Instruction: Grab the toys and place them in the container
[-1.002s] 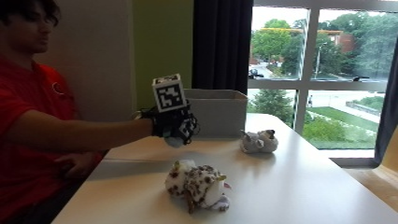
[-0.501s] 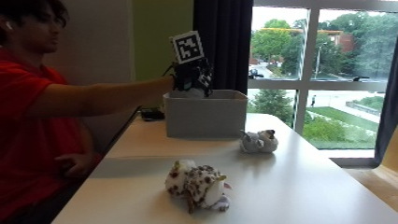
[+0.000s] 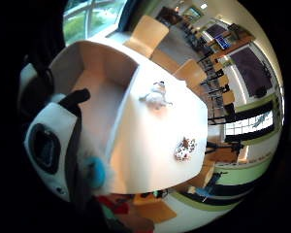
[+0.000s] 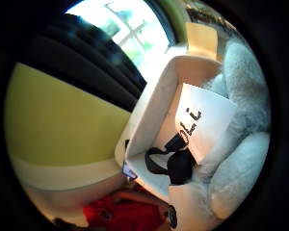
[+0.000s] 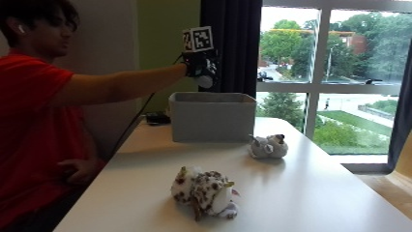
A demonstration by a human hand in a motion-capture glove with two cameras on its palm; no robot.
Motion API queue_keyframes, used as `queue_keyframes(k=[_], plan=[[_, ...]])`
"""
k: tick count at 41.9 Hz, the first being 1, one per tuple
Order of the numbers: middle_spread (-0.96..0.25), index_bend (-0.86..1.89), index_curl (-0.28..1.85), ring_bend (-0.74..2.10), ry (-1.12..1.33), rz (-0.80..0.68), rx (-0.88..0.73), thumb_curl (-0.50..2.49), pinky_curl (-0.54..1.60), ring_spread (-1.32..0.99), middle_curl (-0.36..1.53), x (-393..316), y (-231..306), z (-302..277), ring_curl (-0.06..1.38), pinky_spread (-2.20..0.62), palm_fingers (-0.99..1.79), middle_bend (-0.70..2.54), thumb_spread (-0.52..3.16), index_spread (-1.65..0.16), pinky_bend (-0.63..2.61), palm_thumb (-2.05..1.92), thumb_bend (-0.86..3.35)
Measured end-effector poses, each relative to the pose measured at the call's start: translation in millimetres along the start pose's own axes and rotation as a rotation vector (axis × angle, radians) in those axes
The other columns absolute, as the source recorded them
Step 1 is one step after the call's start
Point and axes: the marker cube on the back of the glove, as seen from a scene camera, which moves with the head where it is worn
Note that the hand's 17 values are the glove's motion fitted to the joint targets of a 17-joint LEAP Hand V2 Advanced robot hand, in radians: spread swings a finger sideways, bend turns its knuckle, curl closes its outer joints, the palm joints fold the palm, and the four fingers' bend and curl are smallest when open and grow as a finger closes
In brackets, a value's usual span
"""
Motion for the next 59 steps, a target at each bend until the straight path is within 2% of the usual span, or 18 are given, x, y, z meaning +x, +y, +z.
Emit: queue_keyframes(k=[4,6,7,9,10,12,14,18,27,32,39,46,53,59], plan=[[-0.33,0.65,1.05,1.12,0.007,-0.008,-0.028,0.9,0.42,-0.46,0.84,-5,0,6,0.51,-0.44,0.95,1.04,0.34,-0.39,0.97,0.55,0.05],[-0.35,0.49,1.03,1.14,0.013,-0.01,-0.047,0.89,0.43,-0.46,0.82,-3,3,9,0.52,-0.39,0.71,0.98,0.43,-0.38,0.98,0.49,0.0],[-0.34,0.58,1.07,1.14,0.013,-0.009,-0.056,0.9,0.44,-0.46,0.84,-1,3,11,0.53,-0.42,0.89,1.01,0.4,-0.38,1.01,0.52,0.02],[-0.36,0.39,0.99,1.07,0.007,-0.002,-0.073,0.84,0.42,-0.46,0.78,1,4,17,0.49,-0.33,0.5,0.92,0.6,-0.39,0.97,0.37,-0.07],[-0.37,0.38,1.01,1.14,0.0,0.002,-0.079,0.87,0.45,-0.47,0.81,2,5,20,0.52,-0.34,0.59,0.95,0.57,-0.38,0.98,0.43,-0.02],[-0.38,0.35,0.96,1.03,-0.015,0.005,-0.08,0.79,0.44,-0.43,0.75,8,8,24,0.48,-0.26,0.37,0.84,0.74,-0.39,0.98,0.27,-0.09],[-0.35,0.29,0.94,0.95,-0.028,0.007,-0.071,0.73,0.46,-0.38,0.71,18,12,26,0.47,-0.18,0.03,0.7,0.82,-0.39,1.0,0.15,-0.12],[-0.3,0.22,0.84,0.8,-0.046,0.031,-0.058,0.64,0.43,-0.3,0.63,46,25,28,0.4,-0.1,-0.11,0.56,0.92,-0.41,1.02,-0.01,-0.11],[-0.21,0.19,0.73,0.6,-0.012,0.149,-0.008,0.49,0.36,-0.19,0.54,152,73,33,0.3,0.02,-0.1,0.4,1.0,-0.43,0.94,-0.11,-0.09],[-0.19,0.21,0.7,0.54,0.048,0.235,-0.038,0.43,0.34,-0.16,0.51,219,111,41,0.28,0.05,-0.06,0.35,1.02,-0.43,0.88,-0.11,-0.09],[-0.17,0.24,0.67,0.51,0.183,0.531,-0.114,0.36,0.31,-0.14,0.49,305,156,63,0.27,0.08,-0.02,0.34,1.01,-0.44,0.76,-0.12,-0.1],[-0.15,0.21,0.64,0.46,0.144,0.616,-0.222,0.31,0.29,-0.13,0.46,349,193,91,0.26,0.09,-0.03,0.3,1.0,-0.43,0.72,-0.12,-0.1],[-0.14,0.18,0.59,0.4,0.169,0.66,-0.188,0.27,0.3,-0.12,0.44,379,225,113,0.25,0.1,-0.07,0.23,0.98,-0.43,0.72,-0.13,-0.1],[-0.11,0.16,0.55,0.31,0.119,0.727,-0.262,0.25,0.33,-0.09,0.4,398,248,130,0.23,0.12,-0.07,0.14,0.98,-0.43,0.85,-0.12,-0.09]])
